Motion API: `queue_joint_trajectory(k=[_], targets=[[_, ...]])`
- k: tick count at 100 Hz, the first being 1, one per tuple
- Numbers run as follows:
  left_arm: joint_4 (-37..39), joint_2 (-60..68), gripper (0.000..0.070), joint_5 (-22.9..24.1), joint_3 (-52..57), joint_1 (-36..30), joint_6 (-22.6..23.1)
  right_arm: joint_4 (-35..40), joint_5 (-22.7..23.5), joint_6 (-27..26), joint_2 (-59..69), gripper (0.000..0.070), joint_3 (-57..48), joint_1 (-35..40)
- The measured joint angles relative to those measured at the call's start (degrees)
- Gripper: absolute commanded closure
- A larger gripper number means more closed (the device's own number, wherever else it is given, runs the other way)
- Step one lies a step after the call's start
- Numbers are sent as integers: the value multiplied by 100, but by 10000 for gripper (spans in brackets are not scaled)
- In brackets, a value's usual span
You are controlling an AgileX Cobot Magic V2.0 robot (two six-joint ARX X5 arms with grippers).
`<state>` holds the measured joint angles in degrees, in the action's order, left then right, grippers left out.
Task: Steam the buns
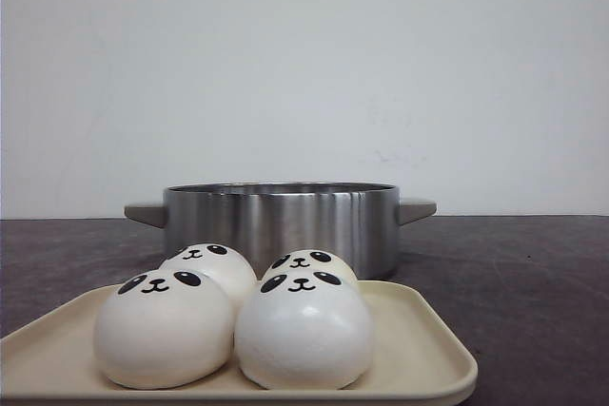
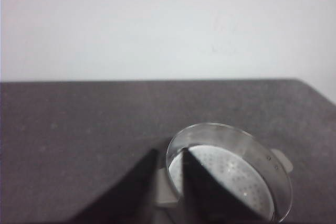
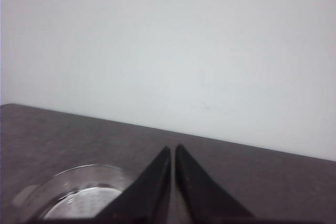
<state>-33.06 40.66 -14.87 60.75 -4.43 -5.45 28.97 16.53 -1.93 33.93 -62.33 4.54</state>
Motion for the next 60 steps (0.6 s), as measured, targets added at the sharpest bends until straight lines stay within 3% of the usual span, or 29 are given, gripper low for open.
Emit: queue_joint_trajectory(k=[6, 12, 23, 33, 42, 60], targets=[[-138, 299, 100, -2, 304, -44, 9, 4, 249, -116, 63, 243, 0, 0], [-164, 461, 85, -11, 431, -107, -22, 13, 505, -330, 151, 8, 0, 0], [-225, 494, 86, -256, 439, -256, -308, 17, 1058, -656, 385, 0, 0, 17], [-275, 551, 100, -474, 444, -442, -570, 17, 1156, -756, 662, 0, 0, 205], [-396, 623, 102, -476, 444, -669, -664, 22, 848, -796, 986, 0, 0, 570], [-461, 688, 102, -437, 444, -1102, -739, 236, -216, -859, 1906, 0, 0, 1902]])
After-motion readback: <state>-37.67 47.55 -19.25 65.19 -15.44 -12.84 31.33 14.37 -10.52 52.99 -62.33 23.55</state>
